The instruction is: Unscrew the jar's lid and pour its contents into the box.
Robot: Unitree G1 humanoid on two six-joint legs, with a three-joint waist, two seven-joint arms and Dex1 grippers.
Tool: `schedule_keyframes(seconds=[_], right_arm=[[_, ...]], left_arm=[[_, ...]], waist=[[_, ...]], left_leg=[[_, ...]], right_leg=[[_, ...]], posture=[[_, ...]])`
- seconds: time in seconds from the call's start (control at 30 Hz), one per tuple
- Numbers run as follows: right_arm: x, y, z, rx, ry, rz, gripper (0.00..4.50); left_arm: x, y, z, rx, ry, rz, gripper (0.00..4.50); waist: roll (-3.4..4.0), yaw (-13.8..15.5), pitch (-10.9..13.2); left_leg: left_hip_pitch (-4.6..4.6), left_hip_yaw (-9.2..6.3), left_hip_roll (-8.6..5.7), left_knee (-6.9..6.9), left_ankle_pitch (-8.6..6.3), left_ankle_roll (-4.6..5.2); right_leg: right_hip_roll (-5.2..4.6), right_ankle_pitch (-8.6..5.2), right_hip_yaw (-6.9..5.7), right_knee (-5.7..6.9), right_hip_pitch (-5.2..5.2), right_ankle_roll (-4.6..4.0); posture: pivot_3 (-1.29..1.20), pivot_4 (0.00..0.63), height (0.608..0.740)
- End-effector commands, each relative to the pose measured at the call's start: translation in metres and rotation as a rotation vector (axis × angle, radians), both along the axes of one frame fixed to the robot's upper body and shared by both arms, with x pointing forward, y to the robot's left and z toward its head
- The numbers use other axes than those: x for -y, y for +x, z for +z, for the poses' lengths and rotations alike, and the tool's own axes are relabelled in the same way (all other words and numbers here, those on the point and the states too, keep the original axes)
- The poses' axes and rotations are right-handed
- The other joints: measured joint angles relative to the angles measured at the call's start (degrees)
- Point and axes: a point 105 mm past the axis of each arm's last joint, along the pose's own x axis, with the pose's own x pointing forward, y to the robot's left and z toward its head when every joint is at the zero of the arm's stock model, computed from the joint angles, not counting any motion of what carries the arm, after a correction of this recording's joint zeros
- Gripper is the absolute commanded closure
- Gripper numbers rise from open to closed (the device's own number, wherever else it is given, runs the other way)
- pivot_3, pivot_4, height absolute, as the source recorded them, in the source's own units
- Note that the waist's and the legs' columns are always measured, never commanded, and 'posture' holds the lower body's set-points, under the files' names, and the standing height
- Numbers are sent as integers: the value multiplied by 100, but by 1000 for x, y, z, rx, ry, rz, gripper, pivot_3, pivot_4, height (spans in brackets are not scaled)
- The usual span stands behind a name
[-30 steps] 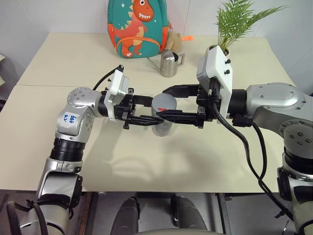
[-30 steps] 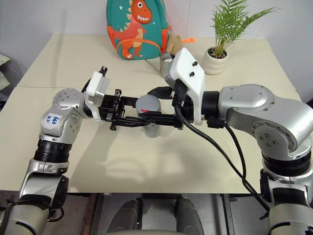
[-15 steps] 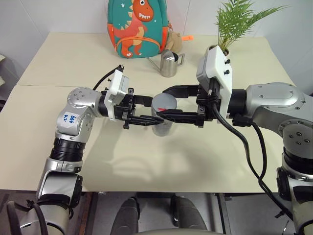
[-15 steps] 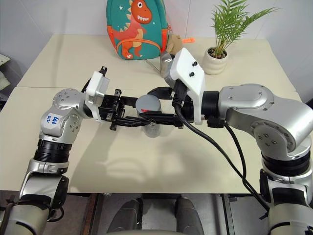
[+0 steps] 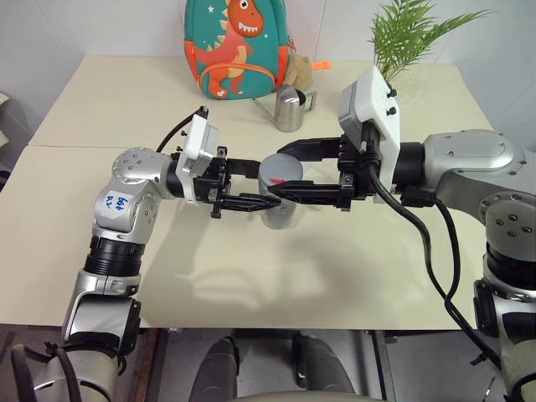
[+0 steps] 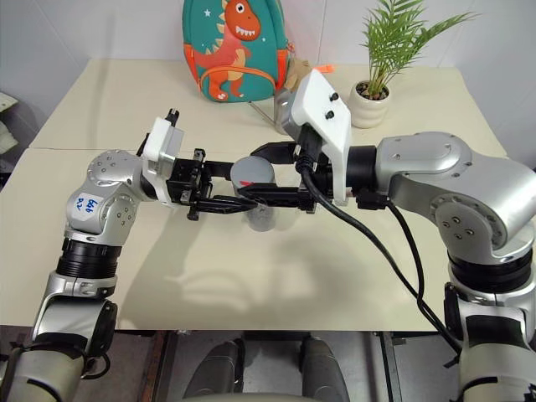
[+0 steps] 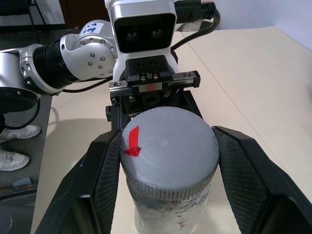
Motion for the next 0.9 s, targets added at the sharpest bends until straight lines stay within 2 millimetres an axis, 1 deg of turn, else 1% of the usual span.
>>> schedule_keyframes(seconds=[0.03,0.43,0.9], right_arm=[[9,2,34,165,50,-38,1891],[15,9,47,240,32,-65,1891],[19,15,58,254,65,-87,1891]], left_arm=[[2,-5,-10,-34,50,-25,2527],[0,-4,-14,-71,82,-13,2527],[1,-6,-16,-63,79,-10,2527]], waist=[[0,-1,0],[0,-2,0],[0,-2,0]], left_leg=[[0,0,0,0,0,0],[0,1,0,0,0,0],[-2,2,0,0,0,0]], right_leg=[[0,0,0,0,0,0],[1,0,1,1,-2,0],[0,0,1,1,-4,0]], posture=[[0,150,740],[0,150,740],[0,150,740]])
